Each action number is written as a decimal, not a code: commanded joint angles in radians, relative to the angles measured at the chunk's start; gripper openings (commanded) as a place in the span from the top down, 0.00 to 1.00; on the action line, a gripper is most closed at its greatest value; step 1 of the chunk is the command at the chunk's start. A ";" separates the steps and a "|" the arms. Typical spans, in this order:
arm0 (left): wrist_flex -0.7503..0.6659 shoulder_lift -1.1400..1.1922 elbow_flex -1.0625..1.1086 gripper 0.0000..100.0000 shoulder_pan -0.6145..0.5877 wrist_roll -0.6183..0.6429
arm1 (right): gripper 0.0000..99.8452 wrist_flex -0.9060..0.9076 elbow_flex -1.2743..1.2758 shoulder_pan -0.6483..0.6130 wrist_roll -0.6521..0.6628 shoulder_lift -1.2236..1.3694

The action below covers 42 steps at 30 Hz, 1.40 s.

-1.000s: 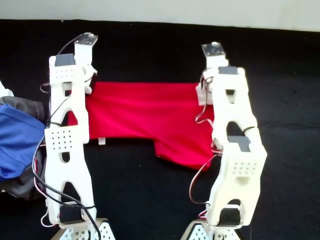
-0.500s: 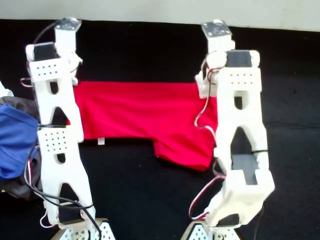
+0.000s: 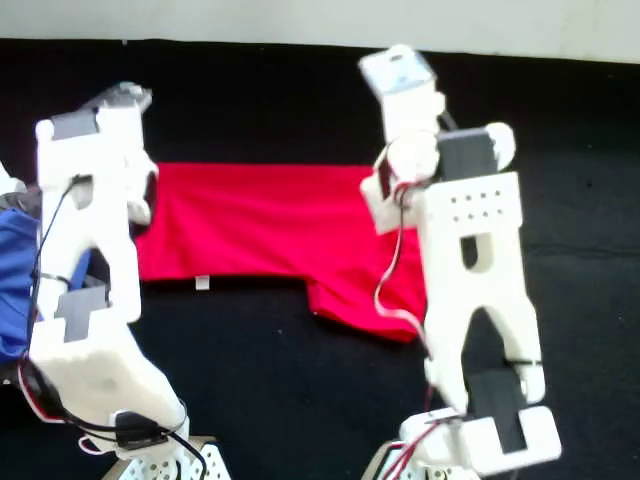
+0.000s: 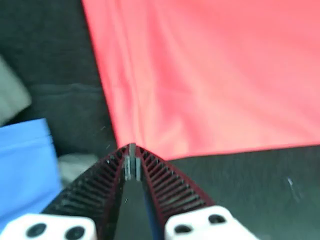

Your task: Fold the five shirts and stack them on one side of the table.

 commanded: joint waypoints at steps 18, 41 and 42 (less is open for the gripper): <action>-0.758 -0.200 0.702 0.99 -0.104 0.011 | 0.89 -0.717 1.121 -0.171 0.114 -0.248; -0.758 -0.199 0.702 0.99 -0.104 0.011 | 0.93 -0.808 1.081 -0.206 0.215 0.074; -0.758 -0.199 0.702 0.99 -0.104 0.011 | 0.98 -0.808 1.069 -0.202 0.215 0.074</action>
